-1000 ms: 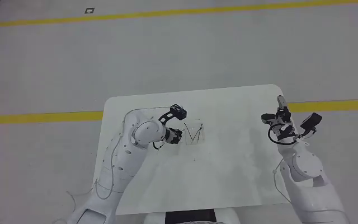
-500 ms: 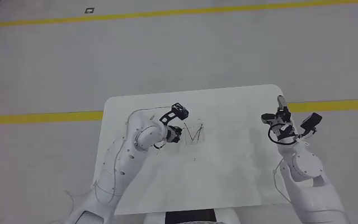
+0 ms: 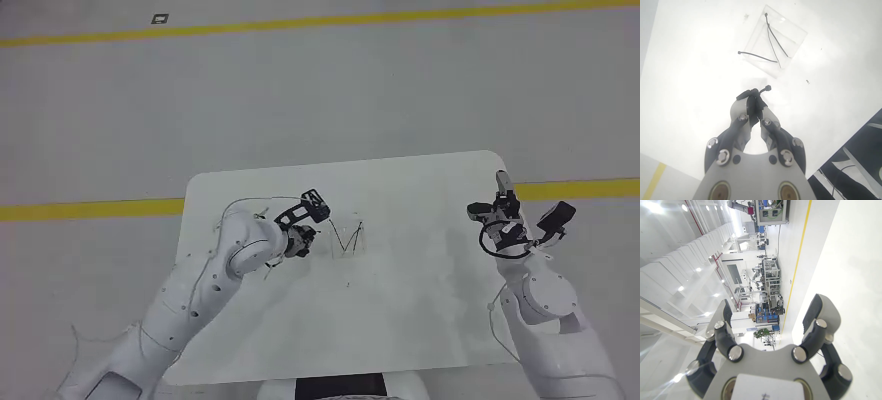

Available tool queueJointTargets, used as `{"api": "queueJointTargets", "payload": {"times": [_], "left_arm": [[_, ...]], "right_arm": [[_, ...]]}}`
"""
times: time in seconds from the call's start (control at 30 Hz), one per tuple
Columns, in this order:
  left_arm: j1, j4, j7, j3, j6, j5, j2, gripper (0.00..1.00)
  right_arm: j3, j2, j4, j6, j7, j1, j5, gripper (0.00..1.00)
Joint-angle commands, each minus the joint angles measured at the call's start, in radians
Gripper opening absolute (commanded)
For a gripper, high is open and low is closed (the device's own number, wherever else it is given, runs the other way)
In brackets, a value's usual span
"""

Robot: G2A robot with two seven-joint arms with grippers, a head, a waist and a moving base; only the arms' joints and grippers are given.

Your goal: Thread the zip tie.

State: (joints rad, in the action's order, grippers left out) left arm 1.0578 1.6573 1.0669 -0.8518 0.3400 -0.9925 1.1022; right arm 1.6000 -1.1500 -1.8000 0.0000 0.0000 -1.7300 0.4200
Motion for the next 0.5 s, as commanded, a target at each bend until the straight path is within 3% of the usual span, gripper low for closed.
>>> {"api": "queueJointTargets", "payload": {"times": [0.0, 0.1, 0.13, 0.23, 0.47], "left_arm": [[-0.019, 0.007, -0.034, 0.043, 0.000, 0.026, -0.046, 0.00], [-0.048, 0.017, -0.093, 0.105, 0.000, 0.068, -0.104, 0.00], [-0.055, 0.018, -0.108, 0.117, 0.000, 0.074, -0.115, 0.00], [-0.055, 0.018, -0.108, 0.117, 0.000, 0.074, -0.115, 0.00], [-0.055, 0.018, -0.108, 0.117, 0.000, 0.074, -0.115, 0.00]], "right_arm": [[0.000, 0.000, 0.000, 0.000, 0.000, 0.000, 0.000, 1.00], [0.000, 0.000, 0.000, 0.000, 0.000, 0.000, 0.000, 1.00], [0.000, 0.000, 0.000, 0.000, 0.000, 0.000, 0.000, 1.00], [-0.006, 0.000, -0.001, 0.003, 0.009, 0.000, -0.009, 1.00], [-0.119, -0.002, -0.017, 0.066, 0.101, 0.015, -0.192, 1.00]]}}
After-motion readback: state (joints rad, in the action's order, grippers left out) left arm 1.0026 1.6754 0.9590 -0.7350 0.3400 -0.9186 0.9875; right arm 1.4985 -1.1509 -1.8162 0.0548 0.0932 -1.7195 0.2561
